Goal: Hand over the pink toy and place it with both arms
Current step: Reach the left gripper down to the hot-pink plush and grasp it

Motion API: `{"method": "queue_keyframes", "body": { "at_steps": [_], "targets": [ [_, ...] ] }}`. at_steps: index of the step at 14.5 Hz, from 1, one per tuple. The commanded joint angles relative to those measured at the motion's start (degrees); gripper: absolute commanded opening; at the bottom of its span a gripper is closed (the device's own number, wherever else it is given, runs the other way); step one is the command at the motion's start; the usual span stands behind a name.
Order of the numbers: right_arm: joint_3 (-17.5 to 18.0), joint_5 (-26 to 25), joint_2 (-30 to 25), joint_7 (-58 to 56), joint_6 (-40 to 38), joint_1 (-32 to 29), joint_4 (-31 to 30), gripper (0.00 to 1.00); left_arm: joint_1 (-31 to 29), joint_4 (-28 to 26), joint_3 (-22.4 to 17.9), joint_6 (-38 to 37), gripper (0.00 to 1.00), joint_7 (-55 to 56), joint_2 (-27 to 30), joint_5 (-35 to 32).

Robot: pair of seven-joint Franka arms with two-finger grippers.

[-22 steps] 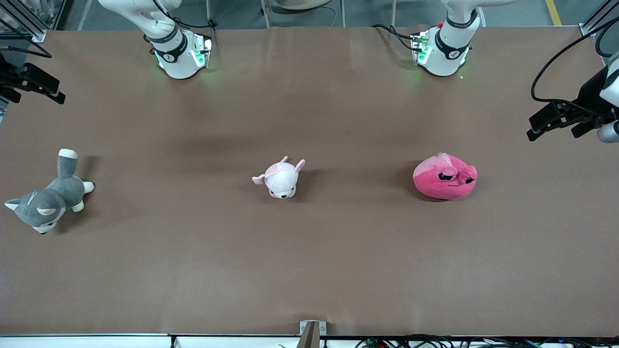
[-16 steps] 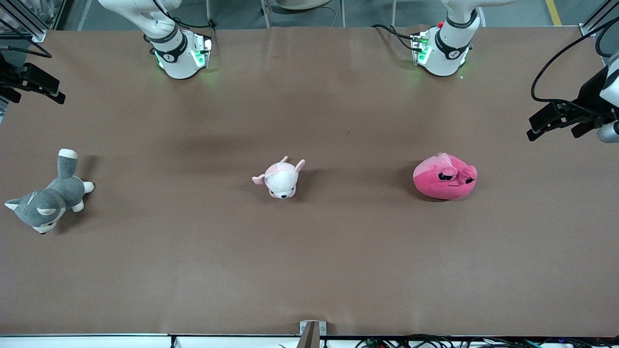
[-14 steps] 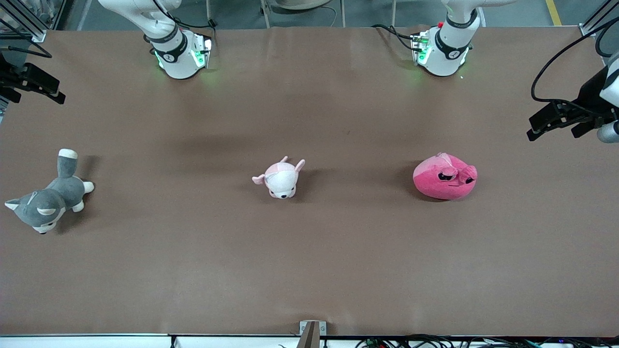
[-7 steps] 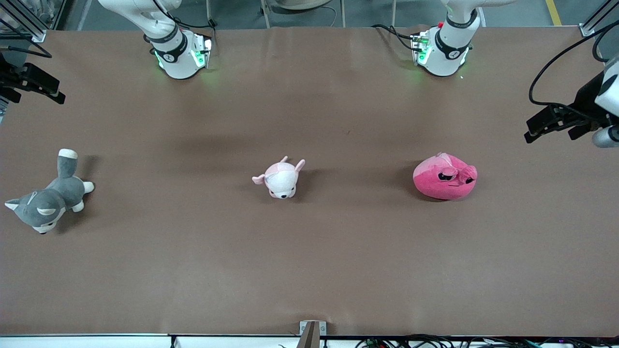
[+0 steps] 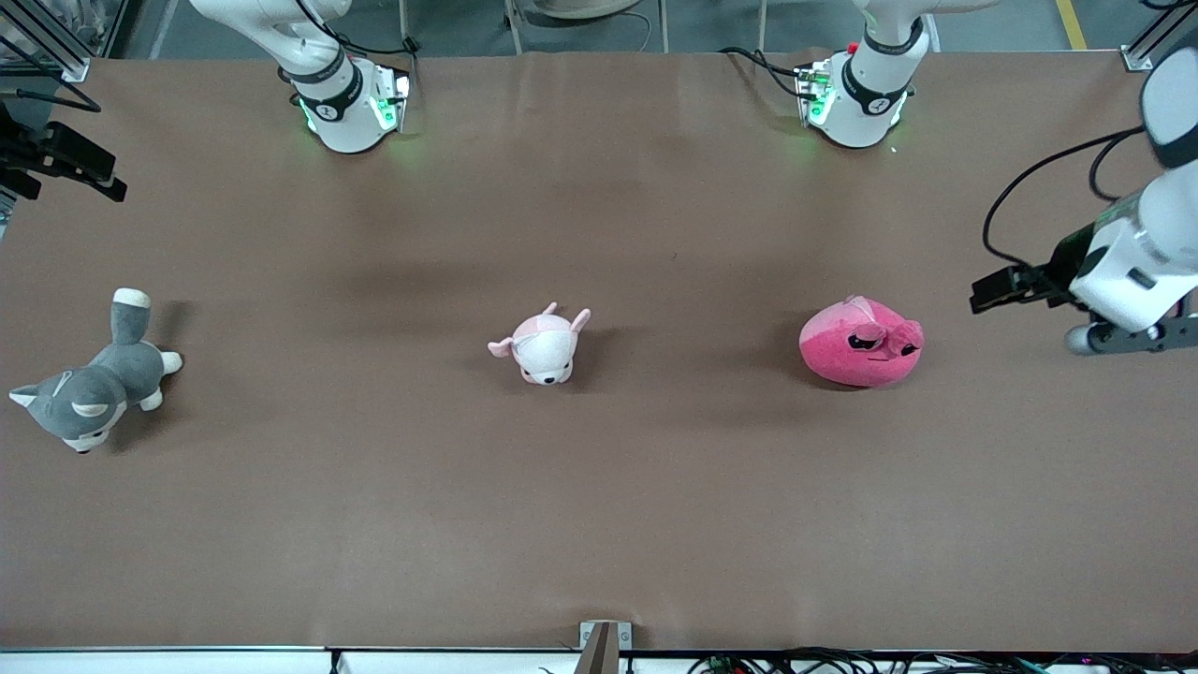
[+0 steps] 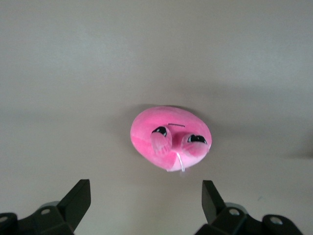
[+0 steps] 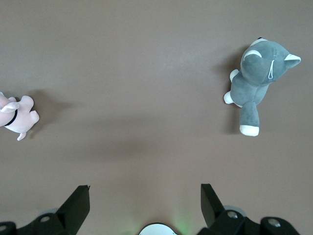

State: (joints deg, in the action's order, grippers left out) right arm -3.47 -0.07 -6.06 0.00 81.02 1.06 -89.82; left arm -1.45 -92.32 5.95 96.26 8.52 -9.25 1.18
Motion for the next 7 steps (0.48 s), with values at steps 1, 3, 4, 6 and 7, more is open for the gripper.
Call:
{"method": "queue_keyframes", "body": {
  "at_steps": [1,3,4,6,7],
  "targets": [
    [0.13,-0.98,-1.15,-0.44,0.36,0.35,-1.05,1.0,-0.3,-6.98,0.29,6.47,1.0,0.18,0.65,1.54],
    [0.13,-0.98,-1.15,-0.44,0.28,0.35,-0.79,1.0,-0.39,-9.19,0.29,8.76,1.0,0.27,-0.93,1.54],
    [0.13,-0.98,-1.15,-0.44,0.19,0.35,-0.53,1.0,-0.56,-9.2,0.2,8.95,1.0,0.62,-2.42,1.63],
    [0.13,-0.98,-1.15,-0.36,0.1,0.44,-0.53,1.0,-1.18,-9.2,0.2,9.99,1.0,0.97,-4.62,3.47],
    [0.13,-0.98,-1.15,-0.36,0.1,0.44,-0.53,1.0,-1.18,-9.72,0.2,10.87,1.0,1.06,-5.15,4.0]
  ]
}}
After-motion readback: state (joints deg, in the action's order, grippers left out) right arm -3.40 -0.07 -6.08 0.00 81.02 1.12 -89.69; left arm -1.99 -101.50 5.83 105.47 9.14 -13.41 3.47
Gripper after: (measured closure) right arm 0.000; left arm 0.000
